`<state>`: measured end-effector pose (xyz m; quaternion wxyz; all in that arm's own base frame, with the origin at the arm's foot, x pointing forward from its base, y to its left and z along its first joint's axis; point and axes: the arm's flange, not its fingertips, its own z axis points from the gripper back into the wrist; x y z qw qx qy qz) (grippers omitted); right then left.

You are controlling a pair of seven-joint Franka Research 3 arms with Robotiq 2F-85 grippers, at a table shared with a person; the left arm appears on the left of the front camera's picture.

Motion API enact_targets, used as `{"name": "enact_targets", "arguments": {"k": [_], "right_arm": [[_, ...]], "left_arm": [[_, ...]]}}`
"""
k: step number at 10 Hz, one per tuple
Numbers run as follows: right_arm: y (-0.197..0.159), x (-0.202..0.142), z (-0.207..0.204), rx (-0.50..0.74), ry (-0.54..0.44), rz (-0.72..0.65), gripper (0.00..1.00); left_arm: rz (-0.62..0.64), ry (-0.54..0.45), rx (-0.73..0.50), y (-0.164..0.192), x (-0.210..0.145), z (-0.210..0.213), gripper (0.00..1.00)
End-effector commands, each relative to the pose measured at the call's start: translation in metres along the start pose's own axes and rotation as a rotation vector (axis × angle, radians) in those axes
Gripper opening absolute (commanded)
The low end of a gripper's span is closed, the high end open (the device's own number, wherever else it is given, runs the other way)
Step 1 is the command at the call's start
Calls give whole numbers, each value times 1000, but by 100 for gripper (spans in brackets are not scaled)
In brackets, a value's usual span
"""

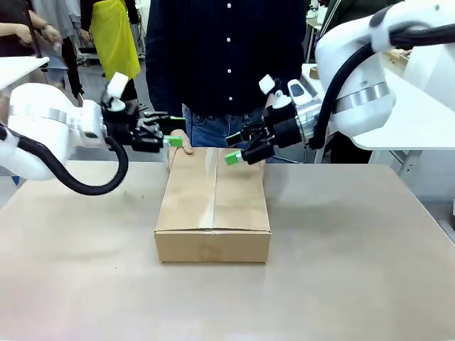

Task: Pack the gift set into the box.
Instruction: Press and hold the closed box until the human finishes sealing it.

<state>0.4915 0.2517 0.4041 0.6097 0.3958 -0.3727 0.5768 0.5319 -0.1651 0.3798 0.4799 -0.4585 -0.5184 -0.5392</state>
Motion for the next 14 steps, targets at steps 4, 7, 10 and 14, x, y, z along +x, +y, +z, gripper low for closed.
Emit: {"name": "enact_targets", "arguments": {"k": [4,7,10,14], "right_arm": [[-38,-51,-26,144,-151,88,100],[-51,-64,-25,99,-134,15,100],[-50,-86,-22,42,-88,-21,100],[-36,-120,-18,16,-96,-68,100]], "left_arm": [[-39,157,-12,25,-33,-23,100],[47,256,-83,20,-48,-23,100],[89,312,-114,7,-62,-18,100],[106,345,-91,4,-80,-8,100]]}}
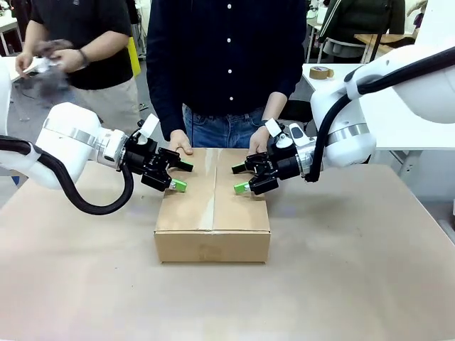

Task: Pack the gift set into the box.
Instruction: Press and hold the closed box until the human finishes sealing it.

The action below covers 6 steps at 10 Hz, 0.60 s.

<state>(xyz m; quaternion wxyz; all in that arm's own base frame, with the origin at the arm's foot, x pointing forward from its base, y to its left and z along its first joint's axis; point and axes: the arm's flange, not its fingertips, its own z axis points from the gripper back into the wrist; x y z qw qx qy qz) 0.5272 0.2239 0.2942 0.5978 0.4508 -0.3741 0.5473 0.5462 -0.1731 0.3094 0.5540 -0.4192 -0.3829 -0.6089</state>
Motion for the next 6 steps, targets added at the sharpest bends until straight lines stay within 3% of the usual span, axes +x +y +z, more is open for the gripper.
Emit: {"name": "enact_targets", "arguments": {"k": [1,6], "right_arm": [[5,-13,4,-58,-1,-3,100],[0,-1,1,-11,-13,-11,100]], "left_arm": [[6,26,29,0,-8,0,100],[0,0,0,0,0,0,100]]}}
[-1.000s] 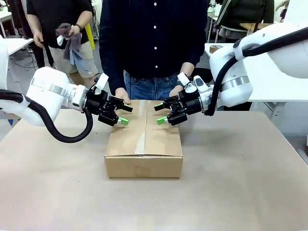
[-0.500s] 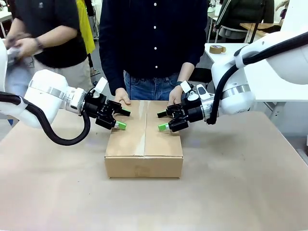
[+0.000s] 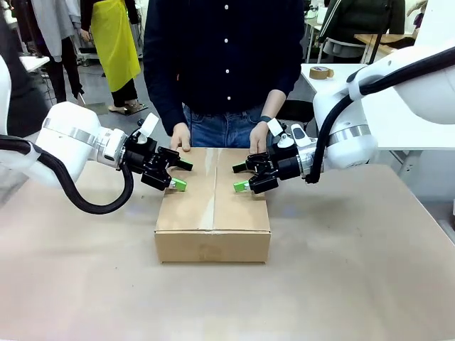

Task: Pack the gift set into the box.
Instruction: Press and hold the closed box until the human finishes sealing it.

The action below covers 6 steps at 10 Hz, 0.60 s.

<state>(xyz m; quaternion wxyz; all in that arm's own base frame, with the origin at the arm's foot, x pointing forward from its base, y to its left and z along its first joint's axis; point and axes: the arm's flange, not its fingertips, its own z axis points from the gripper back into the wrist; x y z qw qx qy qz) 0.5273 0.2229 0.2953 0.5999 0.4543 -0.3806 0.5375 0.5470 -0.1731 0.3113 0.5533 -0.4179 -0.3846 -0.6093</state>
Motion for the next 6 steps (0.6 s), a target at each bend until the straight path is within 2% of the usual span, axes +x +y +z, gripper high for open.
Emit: {"name": "enact_targets", "arguments": {"k": [1,6], "right_arm": [[0,-2,0,1,6,0,100],[0,-2,0,1,6,0,100]], "left_arm": [[3,0,-3,-1,-2,-1,100],[3,0,-3,-1,-2,-1,100]]}}
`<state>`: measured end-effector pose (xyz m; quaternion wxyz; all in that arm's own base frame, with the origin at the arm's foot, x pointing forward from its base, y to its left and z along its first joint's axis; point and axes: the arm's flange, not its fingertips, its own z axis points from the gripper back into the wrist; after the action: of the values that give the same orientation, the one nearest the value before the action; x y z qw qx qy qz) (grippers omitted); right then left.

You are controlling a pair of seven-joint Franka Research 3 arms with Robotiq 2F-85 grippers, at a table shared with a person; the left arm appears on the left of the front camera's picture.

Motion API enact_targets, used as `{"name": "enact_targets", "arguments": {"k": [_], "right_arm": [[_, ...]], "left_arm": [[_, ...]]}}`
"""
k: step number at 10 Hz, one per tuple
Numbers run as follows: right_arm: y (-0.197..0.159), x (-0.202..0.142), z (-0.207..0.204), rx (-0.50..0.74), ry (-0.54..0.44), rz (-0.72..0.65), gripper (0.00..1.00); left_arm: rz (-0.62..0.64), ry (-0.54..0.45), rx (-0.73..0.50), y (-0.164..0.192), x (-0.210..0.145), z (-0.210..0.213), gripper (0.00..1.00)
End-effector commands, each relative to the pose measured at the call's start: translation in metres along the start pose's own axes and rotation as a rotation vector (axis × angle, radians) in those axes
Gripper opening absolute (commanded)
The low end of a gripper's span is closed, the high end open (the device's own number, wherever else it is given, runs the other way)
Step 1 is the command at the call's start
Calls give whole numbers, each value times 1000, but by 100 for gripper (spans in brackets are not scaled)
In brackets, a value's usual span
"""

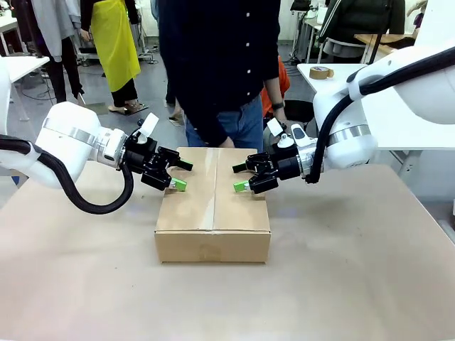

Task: Pack the gift set into the box.
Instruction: Press and hold the closed box until the human finishes sealing it.

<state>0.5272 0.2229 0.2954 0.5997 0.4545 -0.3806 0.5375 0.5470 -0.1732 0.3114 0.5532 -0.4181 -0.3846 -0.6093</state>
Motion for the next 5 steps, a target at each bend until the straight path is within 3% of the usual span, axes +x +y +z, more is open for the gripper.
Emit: {"name": "enact_targets", "arguments": {"k": [1,5], "right_arm": [[0,-2,0,0,6,0,100],[0,-2,0,0,6,0,100]], "left_arm": [[4,1,-2,-1,-2,-1,100],[4,1,-2,-1,-2,-1,100]]}}
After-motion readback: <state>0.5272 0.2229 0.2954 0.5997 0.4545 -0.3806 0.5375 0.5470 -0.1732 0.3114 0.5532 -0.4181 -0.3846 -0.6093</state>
